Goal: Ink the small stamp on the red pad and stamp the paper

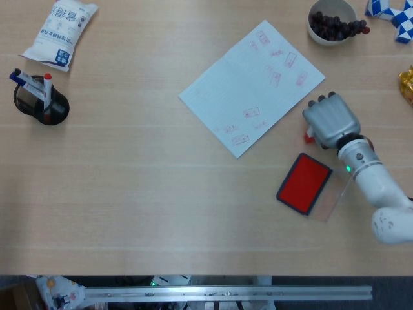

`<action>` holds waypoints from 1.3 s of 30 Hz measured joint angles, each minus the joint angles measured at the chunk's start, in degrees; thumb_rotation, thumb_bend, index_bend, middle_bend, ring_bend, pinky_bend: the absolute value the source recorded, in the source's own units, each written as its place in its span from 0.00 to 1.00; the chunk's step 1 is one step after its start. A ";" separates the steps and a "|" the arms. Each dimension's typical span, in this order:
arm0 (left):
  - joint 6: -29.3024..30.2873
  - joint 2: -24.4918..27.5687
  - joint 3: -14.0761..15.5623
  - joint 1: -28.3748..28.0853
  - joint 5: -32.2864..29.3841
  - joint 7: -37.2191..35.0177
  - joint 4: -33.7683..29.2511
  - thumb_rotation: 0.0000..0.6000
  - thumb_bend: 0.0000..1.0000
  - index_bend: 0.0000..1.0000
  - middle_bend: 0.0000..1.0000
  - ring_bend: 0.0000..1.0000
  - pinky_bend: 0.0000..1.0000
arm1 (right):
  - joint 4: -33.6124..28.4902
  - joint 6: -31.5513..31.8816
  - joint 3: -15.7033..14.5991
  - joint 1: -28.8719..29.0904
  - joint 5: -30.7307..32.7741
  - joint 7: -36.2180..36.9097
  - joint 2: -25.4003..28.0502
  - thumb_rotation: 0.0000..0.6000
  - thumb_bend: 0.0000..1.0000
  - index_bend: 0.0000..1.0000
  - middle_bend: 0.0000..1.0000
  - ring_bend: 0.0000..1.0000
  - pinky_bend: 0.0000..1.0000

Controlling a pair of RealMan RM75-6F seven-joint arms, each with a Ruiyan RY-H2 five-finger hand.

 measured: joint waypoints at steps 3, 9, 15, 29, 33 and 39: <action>-0.06 -0.03 0.00 -0.02 -0.04 0.03 0.03 1.00 0.12 0.00 0.11 0.13 0.09 | -0.14 -0.09 0.14 -0.10 -0.25 0.11 0.04 1.00 0.31 0.44 0.35 0.29 0.30; -0.07 0.06 -0.04 -0.04 -0.14 -0.08 0.00 1.00 0.12 0.00 0.11 0.13 0.09 | -0.62 0.25 0.31 -0.35 -0.99 0.20 0.34 1.00 0.30 0.43 0.34 0.29 0.30; -0.17 0.02 0.01 -0.10 -0.07 -0.03 0.03 1.00 0.12 0.00 0.11 0.13 0.09 | -2.90 0.97 0.36 -0.81 -1.76 0.48 1.81 1.00 0.30 0.43 0.34 0.29 0.30; 0.07 0.01 0.12 -0.20 0.54 0.29 -0.25 1.00 0.12 0.00 0.11 0.13 0.09 | -8.90 3.84 -1.18 -3.33 -4.29 0.86 6.33 1.00 0.30 0.43 0.34 0.29 0.30; 0.17 0.14 0.09 -0.22 0.60 0.37 -0.45 1.00 0.12 0.00 0.11 0.13 0.09 | -8.81 3.98 -1.17 -3.82 -5.06 1.45 6.48 1.00 0.30 0.43 0.34 0.29 0.30; 0.22 0.40 -0.01 -0.33 0.67 0.48 -0.82 1.00 0.12 0.00 0.11 0.13 0.09 | -9.98 4.64 -0.68 -4.28 -6.45 2.21 7.77 1.00 0.30 0.43 0.34 0.29 0.30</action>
